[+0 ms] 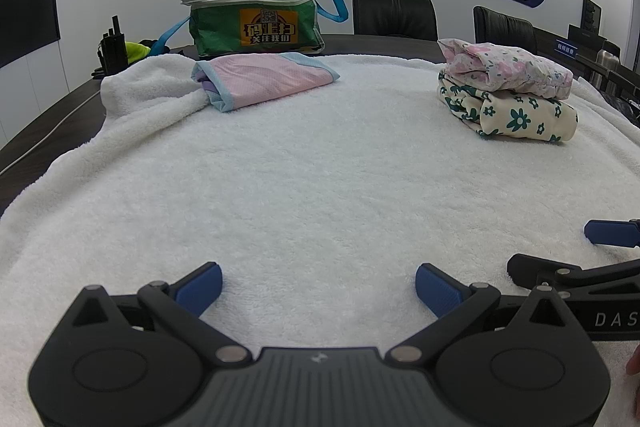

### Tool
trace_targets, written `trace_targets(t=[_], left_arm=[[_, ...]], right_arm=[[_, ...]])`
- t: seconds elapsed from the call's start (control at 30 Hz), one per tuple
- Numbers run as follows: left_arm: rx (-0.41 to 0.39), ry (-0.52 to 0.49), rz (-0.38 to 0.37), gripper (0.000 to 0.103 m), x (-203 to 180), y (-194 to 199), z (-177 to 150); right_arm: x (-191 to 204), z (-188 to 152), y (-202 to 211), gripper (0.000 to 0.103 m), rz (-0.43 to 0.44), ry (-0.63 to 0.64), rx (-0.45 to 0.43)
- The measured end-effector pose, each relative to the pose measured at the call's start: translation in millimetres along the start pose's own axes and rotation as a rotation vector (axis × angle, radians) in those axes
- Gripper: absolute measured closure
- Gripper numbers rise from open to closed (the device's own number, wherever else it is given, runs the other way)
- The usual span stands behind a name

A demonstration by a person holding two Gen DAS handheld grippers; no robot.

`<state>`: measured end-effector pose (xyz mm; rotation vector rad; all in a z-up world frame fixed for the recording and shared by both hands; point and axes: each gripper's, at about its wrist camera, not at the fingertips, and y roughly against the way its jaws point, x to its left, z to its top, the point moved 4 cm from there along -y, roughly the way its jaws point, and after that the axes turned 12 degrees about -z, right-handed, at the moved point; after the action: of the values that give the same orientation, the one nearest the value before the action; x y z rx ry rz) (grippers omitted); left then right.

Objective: Fold clothes

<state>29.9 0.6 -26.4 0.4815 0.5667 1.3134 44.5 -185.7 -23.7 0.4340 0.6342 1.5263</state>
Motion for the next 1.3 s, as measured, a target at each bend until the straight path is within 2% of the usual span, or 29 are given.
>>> trace_targets(t=[0.57, 0.63, 0.7, 0.77, 0.83, 0.9, 0.97, 1.03, 1.07, 1.1, 1.13, 1.17, 1.2, 1.23, 1.3], left_arm=[[0.002, -0.006, 0.015, 0.000, -2, -1, 0], [0.003, -0.003, 0.003, 0.000, 0, -1, 1], [0.004, 0.011, -0.066, 0.004, 7, 5, 4], [-0.038, 0.110, -0.113, 0.005, 37, 15, 29], [-0.080, 0.209, -0.159, 0.004, 66, 25, 55], [-0.121, 0.307, -0.204, 0.000, 96, 34, 82], [-0.115, 0.351, -0.151, 0.000, 128, 7, 123], [-0.075, 0.394, -0.087, 0.004, 157, -38, 156], [-0.058, 0.425, -0.057, 0.008, 170, -59, 169], [-0.045, 0.489, -0.049, 0.019, 183, -78, 174], [-0.033, 0.554, -0.041, 0.029, 195, -97, 179], [-0.038, 0.629, -0.064, 0.039, 202, -109, 180], [-0.042, 0.661, -0.103, 0.043, 206, -122, 181], [-0.043, 0.655, -0.110, 0.046, 206, -129, 181], [-0.045, 0.641, -0.122, 0.060, 206, -142, 181]], right_arm=[[0, 0, 0, 0.001, -0.010, 0.001, 0.002], [0, 0, 0, 0.000, -0.003, 0.006, 0.002], [0, 5, -1, 0.000, 0.021, 0.016, 0.017], [-2, 17, 1, 0.000, 0.102, -0.041, 0.038], [-4, 40, 9, 0.001, 0.257, -0.118, 0.001], [3, 79, 12, 0.001, 0.345, -0.144, -0.061], [22, 128, -1, 0.001, 0.375, -0.121, -0.117], [46, 177, -31, 0.002, 0.362, -0.094, -0.118], [59, 201, -53, 0.002, 0.327, -0.079, -0.107], [72, 225, -76, 0.007, 0.288, -0.063, -0.094], [85, 243, -102, 0.020, 0.242, -0.037, -0.067], [98, 260, -129, 0.027, 0.195, -0.008, -0.038], [104, 268, -154, 0.037, 0.172, -0.013, 0.006], [109, 274, -179, 0.040, 0.154, -0.025, 0.052], [116, 278, -219, 0.042, 0.131, -0.042, 0.124]])
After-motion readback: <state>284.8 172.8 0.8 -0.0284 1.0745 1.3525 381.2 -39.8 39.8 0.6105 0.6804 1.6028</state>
